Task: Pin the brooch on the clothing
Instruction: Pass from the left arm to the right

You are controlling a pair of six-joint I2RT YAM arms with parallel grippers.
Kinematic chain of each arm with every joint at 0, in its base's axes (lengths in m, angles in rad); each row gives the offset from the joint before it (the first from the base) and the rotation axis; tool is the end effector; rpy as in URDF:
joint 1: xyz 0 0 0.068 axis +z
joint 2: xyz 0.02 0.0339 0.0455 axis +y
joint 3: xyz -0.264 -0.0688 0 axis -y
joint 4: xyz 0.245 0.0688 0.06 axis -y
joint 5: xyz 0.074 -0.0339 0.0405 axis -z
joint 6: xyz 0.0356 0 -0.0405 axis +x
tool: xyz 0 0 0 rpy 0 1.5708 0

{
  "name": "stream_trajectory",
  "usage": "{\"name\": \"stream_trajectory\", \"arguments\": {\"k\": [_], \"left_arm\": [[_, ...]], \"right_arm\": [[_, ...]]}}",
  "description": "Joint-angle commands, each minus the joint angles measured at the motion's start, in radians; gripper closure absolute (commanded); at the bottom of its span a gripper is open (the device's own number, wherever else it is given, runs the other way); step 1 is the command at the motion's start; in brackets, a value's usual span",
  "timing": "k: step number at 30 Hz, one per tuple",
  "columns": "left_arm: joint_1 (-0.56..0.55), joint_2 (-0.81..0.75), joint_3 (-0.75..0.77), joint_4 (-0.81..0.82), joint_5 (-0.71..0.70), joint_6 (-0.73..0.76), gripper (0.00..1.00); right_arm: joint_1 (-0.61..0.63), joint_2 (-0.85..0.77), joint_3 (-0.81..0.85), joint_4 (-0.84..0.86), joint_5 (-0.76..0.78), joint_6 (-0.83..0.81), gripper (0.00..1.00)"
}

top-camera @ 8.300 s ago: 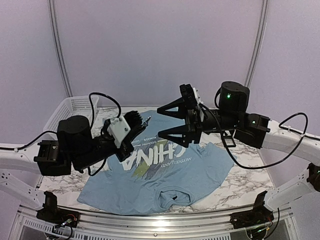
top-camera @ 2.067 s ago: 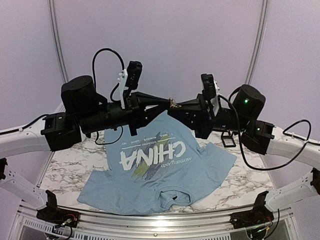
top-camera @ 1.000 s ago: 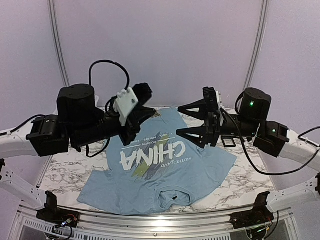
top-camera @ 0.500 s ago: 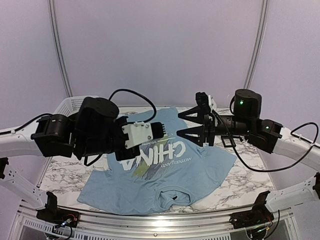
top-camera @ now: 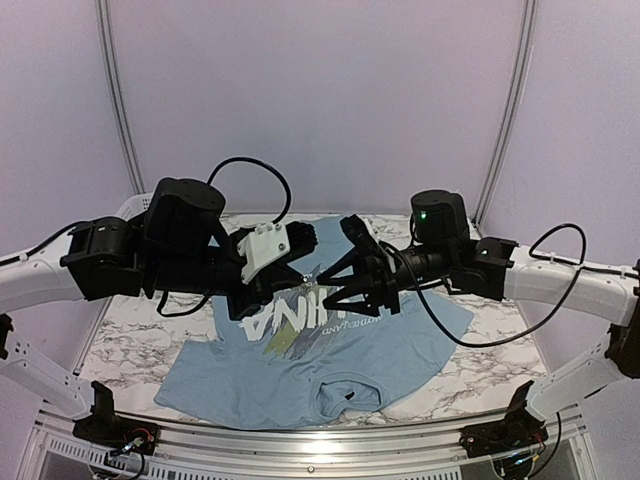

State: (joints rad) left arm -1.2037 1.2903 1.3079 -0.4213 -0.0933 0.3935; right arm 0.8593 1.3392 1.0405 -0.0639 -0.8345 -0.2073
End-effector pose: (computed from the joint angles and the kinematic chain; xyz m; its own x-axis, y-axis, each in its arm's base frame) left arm 0.1077 -0.2709 0.3885 0.2143 0.5063 -0.8353 0.8839 0.2633 0.3864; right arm 0.1777 0.2465 0.3210 -0.0289 -0.2452 -0.9691 -0.9881 -0.1397 0.0648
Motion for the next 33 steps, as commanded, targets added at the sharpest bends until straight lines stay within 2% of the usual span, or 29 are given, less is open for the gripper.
{"name": "stream_trajectory", "arguments": {"k": [1, 7, 20, 26, 29, 33], "left_arm": [[0.009, 0.015, 0.031, -0.008, 0.085, -0.050, 1.00], [0.010, 0.034, 0.037, -0.008, 0.084, -0.066, 1.00], [0.010, 0.034, 0.042, -0.007, 0.075, -0.067, 1.00], [0.010, 0.036, 0.040, -0.007, 0.078, -0.070, 1.00], [0.010, 0.036, 0.037, -0.008, 0.076, -0.071, 1.00], [0.010, 0.037, 0.040, -0.006, 0.075, -0.079, 1.00]], "right_arm": [[0.015, 0.023, 0.055, 0.027, -0.038, 0.025, 0.55], [0.042, 0.050, 0.082, 0.044, -0.030, 0.044, 0.55], [0.059, 0.088, 0.107, 0.032, -0.010, 0.048, 0.87], [0.061, 0.088, 0.109, 0.039, -0.004, 0.058, 0.90], [0.061, 0.084, 0.108, 0.047, 0.000, 0.067, 0.99], [0.061, 0.077, 0.103, 0.053, 0.008, 0.074, 1.00]]}}
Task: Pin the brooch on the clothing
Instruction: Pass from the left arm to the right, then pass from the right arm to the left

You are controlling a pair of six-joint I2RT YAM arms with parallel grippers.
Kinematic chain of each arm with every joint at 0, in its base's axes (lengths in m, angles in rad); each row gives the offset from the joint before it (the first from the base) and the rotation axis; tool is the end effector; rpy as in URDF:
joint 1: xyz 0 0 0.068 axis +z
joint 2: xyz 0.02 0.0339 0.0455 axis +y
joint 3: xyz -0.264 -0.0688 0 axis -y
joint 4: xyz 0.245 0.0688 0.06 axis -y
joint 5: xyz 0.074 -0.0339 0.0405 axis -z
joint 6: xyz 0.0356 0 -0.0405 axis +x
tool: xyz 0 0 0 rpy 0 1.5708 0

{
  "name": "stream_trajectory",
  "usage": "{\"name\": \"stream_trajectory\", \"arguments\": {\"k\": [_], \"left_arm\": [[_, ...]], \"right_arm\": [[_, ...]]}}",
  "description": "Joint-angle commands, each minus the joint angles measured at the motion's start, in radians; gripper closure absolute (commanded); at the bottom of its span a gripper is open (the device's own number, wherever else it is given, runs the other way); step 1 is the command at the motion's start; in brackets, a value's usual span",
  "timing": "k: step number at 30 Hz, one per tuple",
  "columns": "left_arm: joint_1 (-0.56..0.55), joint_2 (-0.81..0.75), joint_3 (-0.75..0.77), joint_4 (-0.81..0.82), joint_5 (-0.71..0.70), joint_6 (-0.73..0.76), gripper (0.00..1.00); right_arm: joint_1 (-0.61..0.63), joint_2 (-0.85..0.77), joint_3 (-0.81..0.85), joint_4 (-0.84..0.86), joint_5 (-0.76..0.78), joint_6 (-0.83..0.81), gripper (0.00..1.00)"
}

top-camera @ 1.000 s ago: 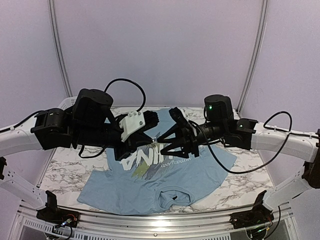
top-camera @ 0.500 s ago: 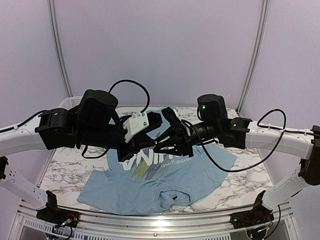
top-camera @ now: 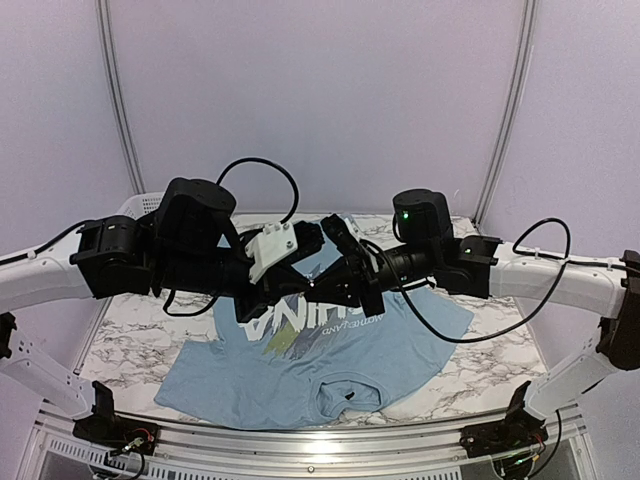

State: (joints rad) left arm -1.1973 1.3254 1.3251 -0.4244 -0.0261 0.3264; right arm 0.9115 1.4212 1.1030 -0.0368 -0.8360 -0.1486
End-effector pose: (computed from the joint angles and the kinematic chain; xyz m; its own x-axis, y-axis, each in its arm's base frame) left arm 0.1106 -0.2797 0.3844 0.1532 0.4874 -0.8596 0.9216 0.2435 0.3023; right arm 0.1775 0.2722 0.3209 -0.0690 -0.2511 -0.9655 -0.9771 -0.1784 0.1162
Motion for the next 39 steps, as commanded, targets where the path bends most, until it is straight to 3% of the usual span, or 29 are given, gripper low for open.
{"name": "stream_trajectory", "arguments": {"k": [1, 6, 11, 13, 17, 23, 32, 36, 39], "left_arm": [[0.004, 0.001, 0.023, -0.002, 0.004, -0.016, 1.00], [0.014, -0.026, 0.012, 0.035, -0.015, -0.051, 0.98], [0.029, -0.088, -0.047, 0.135, -0.001, -0.095, 0.73], [0.036, -0.115, -0.078, 0.177, 0.010, -0.110, 0.57], [0.043, -0.168, -0.149, 0.240, 0.021, -0.134, 0.42], [0.046, -0.224, -0.284, 0.406, 0.114, -0.156, 0.47], [0.045, -0.181, -0.293, 0.579, 0.152, -0.165, 0.49], [0.045, -0.151, -0.272, 0.569, 0.134, -0.159, 0.63], [0.045, -0.113, -0.232, 0.512, 0.140, -0.156, 0.66]], "right_arm": [[0.008, -0.006, 0.039, 0.026, 0.010, 0.015, 1.00], [0.009, -0.022, 0.026, 0.029, 0.007, 0.019, 1.00], [0.009, -0.050, 0.009, 0.089, -0.015, 0.032, 1.00], [0.009, -0.056, 0.009, 0.097, -0.018, 0.035, 1.00], [0.009, -0.062, 0.012, 0.096, -0.024, 0.035, 1.00], [0.010, -0.069, 0.012, 0.107, -0.043, 0.037, 1.00], [0.019, -0.058, 0.017, 0.092, -0.023, 0.025, 1.00], [0.020, -0.060, 0.017, 0.091, -0.019, 0.023, 1.00], [0.020, -0.064, 0.017, 0.091, -0.016, 0.019, 1.00]]}}
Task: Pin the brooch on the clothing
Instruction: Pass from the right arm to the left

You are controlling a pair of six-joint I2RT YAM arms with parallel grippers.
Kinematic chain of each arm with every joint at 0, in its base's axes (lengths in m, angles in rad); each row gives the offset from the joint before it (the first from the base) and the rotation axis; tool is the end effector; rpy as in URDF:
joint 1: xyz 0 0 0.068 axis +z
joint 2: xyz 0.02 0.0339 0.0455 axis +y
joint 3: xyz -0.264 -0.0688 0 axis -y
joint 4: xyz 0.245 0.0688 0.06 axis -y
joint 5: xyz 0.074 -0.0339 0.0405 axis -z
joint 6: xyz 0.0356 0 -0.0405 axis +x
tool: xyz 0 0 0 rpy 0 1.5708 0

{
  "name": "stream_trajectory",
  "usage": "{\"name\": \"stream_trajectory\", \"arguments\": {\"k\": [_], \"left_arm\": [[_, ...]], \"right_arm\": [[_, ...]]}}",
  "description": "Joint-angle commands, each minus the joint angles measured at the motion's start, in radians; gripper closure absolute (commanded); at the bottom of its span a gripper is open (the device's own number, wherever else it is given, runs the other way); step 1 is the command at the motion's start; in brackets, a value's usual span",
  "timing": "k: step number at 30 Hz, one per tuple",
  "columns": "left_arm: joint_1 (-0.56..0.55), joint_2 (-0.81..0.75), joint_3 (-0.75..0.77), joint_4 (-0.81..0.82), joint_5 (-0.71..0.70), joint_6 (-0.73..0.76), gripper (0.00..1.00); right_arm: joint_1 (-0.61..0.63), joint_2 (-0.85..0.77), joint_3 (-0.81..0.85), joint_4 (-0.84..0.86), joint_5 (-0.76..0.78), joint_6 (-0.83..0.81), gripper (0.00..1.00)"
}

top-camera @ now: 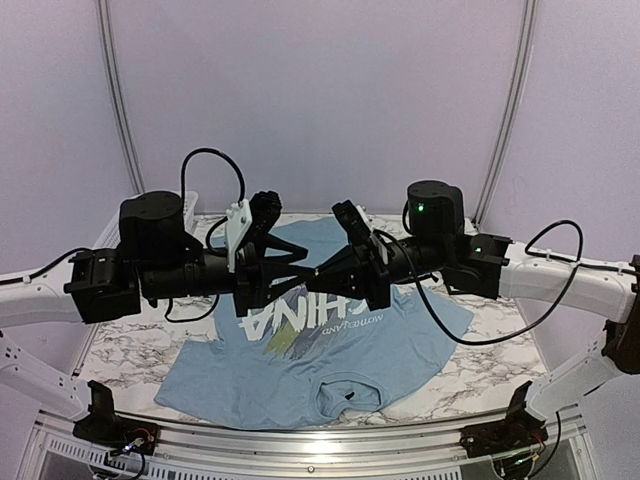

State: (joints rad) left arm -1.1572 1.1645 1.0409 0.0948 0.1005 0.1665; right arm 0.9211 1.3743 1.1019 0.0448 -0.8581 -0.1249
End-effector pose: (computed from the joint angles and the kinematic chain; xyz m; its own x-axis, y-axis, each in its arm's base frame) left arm 0.1075 -0.2538 0.3822 0.1463 0.0771 -0.9862 0.9401 0.2994 0.1628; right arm 0.1693 0.2674 0.3423 -0.0150 -0.1544 -0.9879 -0.9760 -0.2123 0.0480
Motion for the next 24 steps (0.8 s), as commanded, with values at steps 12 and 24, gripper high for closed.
{"name": "stream_trajectory", "arguments": {"k": [12, 24], "left_arm": [[0.005, 0.058, 0.074, -0.054, 0.015, 0.003, 0.83], [0.007, -0.012, 0.020, -0.061, 0.007, -0.009, 0.74]], "right_arm": [[0.010, -0.018, 0.016, 0.001, 0.008, -0.016, 1.00], [0.010, -0.019, 0.024, -0.010, 0.005, -0.018, 1.00]]}}
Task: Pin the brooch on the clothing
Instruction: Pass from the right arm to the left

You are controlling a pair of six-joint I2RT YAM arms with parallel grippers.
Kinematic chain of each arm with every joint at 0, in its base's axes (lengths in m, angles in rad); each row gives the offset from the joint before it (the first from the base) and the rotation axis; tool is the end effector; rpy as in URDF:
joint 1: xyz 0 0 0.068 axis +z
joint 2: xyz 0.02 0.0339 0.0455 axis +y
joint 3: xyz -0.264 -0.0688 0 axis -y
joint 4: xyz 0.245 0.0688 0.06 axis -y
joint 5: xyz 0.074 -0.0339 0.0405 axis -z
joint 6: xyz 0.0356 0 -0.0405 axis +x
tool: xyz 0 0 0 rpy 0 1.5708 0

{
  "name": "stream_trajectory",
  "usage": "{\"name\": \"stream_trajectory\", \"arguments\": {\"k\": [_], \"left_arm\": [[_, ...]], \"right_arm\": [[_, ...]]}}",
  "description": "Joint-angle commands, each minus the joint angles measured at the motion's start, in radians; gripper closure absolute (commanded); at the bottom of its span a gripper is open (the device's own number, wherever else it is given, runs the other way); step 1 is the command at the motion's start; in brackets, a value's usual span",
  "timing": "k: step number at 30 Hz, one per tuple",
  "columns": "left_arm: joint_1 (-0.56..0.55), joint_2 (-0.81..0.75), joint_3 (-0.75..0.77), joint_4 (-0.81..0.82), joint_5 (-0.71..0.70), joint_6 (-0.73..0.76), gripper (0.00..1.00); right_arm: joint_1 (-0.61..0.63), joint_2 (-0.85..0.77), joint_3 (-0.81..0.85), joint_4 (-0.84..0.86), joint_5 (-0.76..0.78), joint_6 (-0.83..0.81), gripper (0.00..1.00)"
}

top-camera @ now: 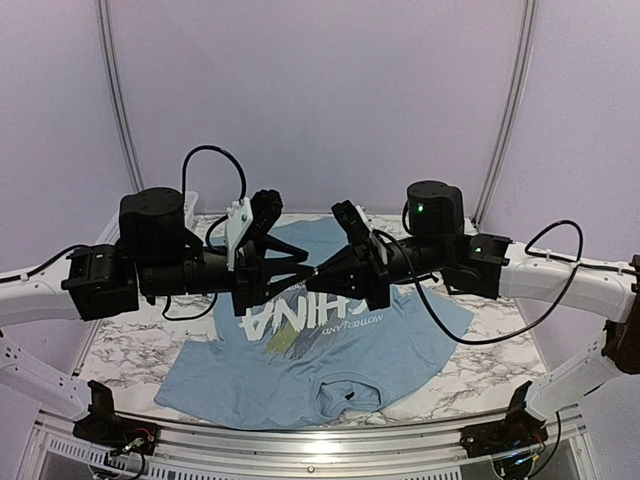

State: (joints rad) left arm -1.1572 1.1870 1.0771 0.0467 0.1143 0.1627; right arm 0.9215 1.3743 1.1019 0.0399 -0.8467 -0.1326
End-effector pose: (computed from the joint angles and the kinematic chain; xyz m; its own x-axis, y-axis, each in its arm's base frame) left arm 0.1090 -0.2584 0.3842 0.1297 0.1049 -0.9860 0.9469 0.2818 0.1546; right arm 0.1695 0.2674 0.3418 -0.0101 -0.1581 -0.9874 -0.9783 -0.2028 0.0424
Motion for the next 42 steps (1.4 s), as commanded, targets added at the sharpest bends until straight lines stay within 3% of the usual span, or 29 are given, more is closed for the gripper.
{"name": "stream_trajectory", "arguments": {"k": [1, 11, 21, 26, 34, 37, 39, 40, 42], "left_arm": [[0.007, -0.031, -0.015, -0.022, -0.003, -0.005, 0.75], [0.007, -0.007, 0.001, -0.045, 0.013, -0.009, 0.75], [0.007, 0.030, 0.030, -0.104, -0.002, -0.002, 0.82], [0.007, 0.029, 0.034, -0.104, -0.008, -0.003, 1.00], [0.007, 0.011, 0.022, -0.100, -0.037, -0.008, 1.00], [0.012, 0.004, 0.016, -0.112, -0.094, -0.020, 1.00], [0.027, -0.004, 0.003, -0.130, -0.108, -0.036, 1.00], [0.039, -0.011, -0.011, -0.140, -0.108, -0.046, 1.00], [0.081, -0.019, -0.044, -0.148, -0.084, -0.075, 1.00]], "right_arm": [[0.010, -0.018, 0.025, -0.005, -0.006, -0.012, 1.00], [0.009, -0.020, 0.032, -0.015, -0.004, -0.014, 1.00], [0.010, -0.018, 0.036, -0.020, -0.004, -0.022, 1.00], [0.009, -0.020, 0.034, -0.024, -0.008, -0.025, 1.00], [0.009, -0.023, 0.027, -0.032, 0.009, -0.026, 1.00], [0.001, -0.025, 0.032, -0.096, 0.062, -0.047, 0.69], [-0.022, -0.039, 0.024, -0.126, 0.074, -0.055, 0.55], [-0.047, -0.058, 0.010, -0.131, 0.074, -0.052, 0.39], [-0.090, -0.090, -0.017, -0.128, 0.071, -0.037, 0.33]]}}
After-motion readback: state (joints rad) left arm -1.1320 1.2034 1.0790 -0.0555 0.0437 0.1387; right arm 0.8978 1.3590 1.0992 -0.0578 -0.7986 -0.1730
